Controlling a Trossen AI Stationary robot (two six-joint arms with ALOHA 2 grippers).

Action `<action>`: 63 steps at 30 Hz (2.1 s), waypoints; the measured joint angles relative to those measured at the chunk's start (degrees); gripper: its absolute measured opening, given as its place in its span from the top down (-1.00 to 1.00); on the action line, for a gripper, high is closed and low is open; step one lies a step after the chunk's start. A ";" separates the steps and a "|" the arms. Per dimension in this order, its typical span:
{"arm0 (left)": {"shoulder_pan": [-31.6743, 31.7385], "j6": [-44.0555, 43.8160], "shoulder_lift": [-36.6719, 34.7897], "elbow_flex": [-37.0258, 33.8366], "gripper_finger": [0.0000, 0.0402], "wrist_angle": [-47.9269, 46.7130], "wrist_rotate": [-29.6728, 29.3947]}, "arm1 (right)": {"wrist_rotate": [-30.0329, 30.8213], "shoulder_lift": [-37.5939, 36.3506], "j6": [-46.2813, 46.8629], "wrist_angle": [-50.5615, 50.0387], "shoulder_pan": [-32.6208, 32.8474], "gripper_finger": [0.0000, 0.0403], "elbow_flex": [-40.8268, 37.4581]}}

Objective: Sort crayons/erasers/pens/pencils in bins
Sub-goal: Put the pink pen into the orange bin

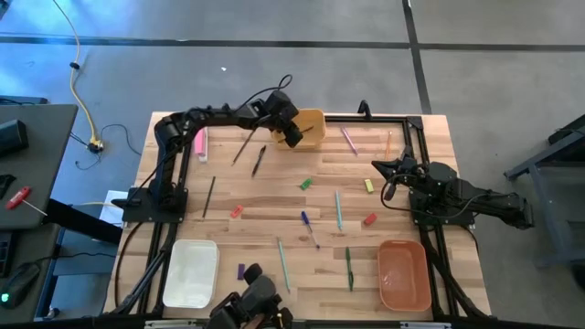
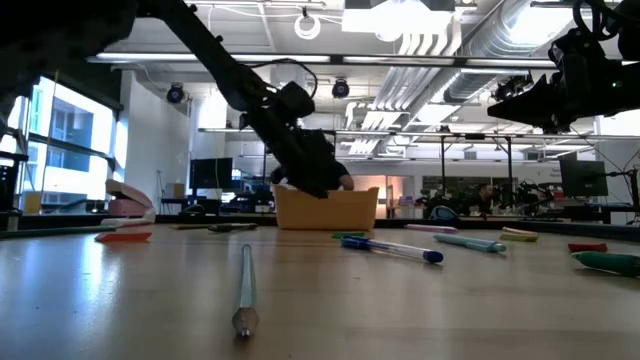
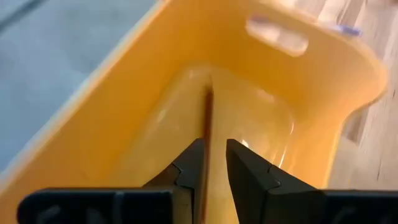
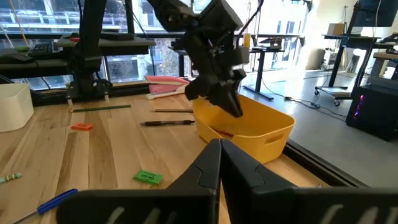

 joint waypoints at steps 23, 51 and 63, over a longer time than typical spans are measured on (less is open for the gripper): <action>-4.94 4.47 -20.38 -10.60 1.00 -4.17 -11.77 | 0.01 0.00 -0.01 0.00 -0.02 1.00 -0.01; -21.92 -6.45 -43.72 -57.17 1.00 52.98 -8.02 | 0.02 0.00 -0.02 0.00 0.00 1.00 0.00; -27.27 -11.92 -43.70 -69.69 1.00 71.33 -6.87 | 0.02 0.00 0.07 2.52 -0.01 1.00 -0.06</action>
